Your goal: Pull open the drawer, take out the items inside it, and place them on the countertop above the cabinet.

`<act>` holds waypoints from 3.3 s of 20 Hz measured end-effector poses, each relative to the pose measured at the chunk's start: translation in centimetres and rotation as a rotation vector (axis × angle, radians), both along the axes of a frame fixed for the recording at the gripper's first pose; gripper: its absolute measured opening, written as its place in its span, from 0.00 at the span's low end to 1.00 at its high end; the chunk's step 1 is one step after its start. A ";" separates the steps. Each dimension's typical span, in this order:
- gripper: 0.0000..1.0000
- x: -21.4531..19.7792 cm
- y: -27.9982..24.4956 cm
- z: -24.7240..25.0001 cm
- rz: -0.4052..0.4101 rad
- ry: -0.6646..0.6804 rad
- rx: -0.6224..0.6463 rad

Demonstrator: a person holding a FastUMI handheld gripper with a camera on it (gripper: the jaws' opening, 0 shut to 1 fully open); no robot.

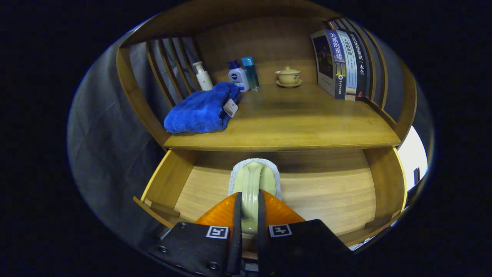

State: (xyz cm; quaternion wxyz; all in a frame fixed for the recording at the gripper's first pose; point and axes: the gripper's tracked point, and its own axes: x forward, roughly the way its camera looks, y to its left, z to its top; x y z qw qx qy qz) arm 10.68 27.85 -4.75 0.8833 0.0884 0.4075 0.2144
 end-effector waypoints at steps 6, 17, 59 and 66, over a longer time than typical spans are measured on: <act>0.24 2.7 -0.8 5.1 -0.045 -0.130 0.031; 0.25 15.3 -0.9 5.4 -0.133 -0.080 -0.022; 0.98 0.2 -1.3 12.7 -0.115 -0.514 0.032; 0.98 -5.4 -0.9 9.4 -0.132 -0.603 0.023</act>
